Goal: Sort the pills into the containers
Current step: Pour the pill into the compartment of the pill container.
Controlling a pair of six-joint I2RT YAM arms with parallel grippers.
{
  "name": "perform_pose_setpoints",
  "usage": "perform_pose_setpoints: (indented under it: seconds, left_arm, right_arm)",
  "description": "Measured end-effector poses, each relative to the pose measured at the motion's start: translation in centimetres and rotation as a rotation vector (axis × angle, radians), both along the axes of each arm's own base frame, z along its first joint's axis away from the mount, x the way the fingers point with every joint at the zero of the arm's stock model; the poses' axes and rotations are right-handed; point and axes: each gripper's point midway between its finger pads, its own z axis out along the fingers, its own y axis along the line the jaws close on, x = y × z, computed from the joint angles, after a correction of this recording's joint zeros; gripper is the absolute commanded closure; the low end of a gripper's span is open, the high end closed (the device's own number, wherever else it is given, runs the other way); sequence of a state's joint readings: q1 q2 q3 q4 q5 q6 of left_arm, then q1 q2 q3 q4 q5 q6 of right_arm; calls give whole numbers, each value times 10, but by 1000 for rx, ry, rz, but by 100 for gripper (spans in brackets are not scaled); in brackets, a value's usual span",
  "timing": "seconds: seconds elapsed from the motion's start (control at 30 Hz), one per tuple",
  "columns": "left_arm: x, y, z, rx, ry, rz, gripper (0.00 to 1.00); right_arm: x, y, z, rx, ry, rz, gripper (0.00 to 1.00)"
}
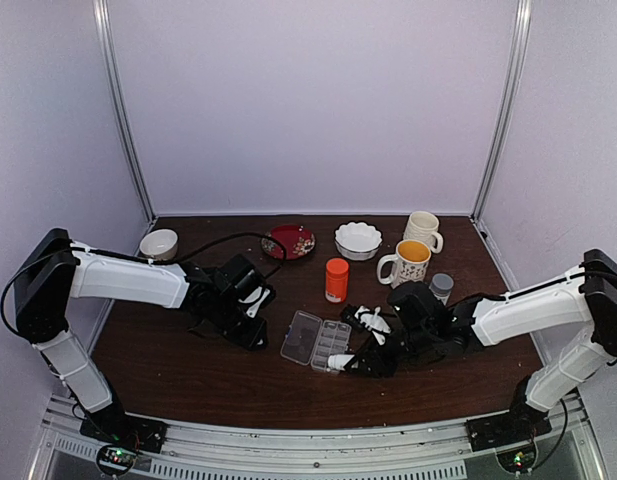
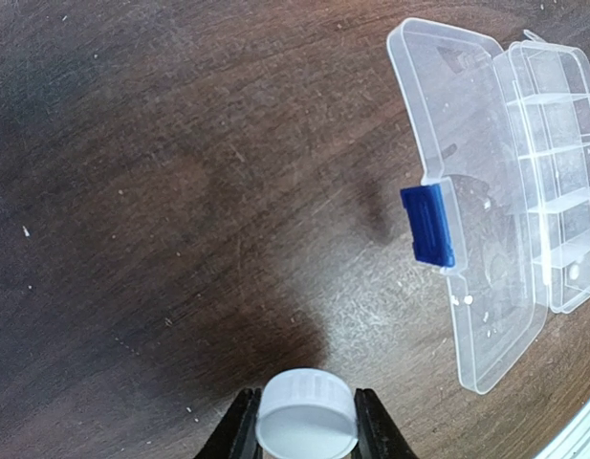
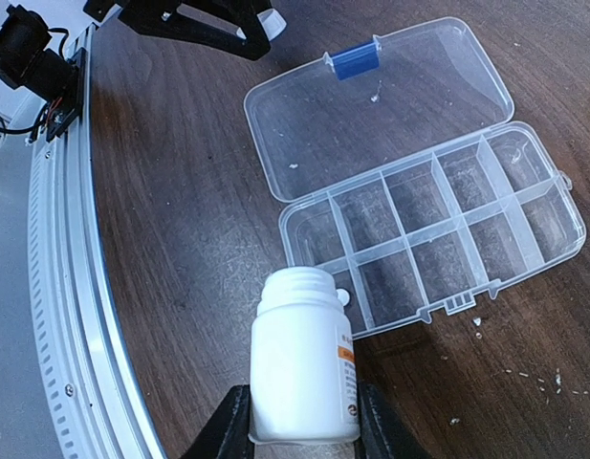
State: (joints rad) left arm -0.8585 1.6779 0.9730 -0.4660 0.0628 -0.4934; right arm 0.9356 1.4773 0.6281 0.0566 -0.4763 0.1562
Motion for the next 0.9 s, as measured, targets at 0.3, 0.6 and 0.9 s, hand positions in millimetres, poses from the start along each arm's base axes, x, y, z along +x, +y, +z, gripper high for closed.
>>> perform_pose_setpoints:
  seconds: [0.3, 0.6, 0.9]
  left_arm:
    - [0, 0, 1, 1, -1, -3, 76]
    - [0, -1, 2, 1, -4, -7, 76]
    - [2, -4, 5, -3, -14, -9, 76]
  right_arm:
    - [2, 1, 1, -5, -11, -1, 100]
    - [2, 0, 0, -9, -8, -14, 100]
    - [4, 0, 2, -18, -13, -15, 100]
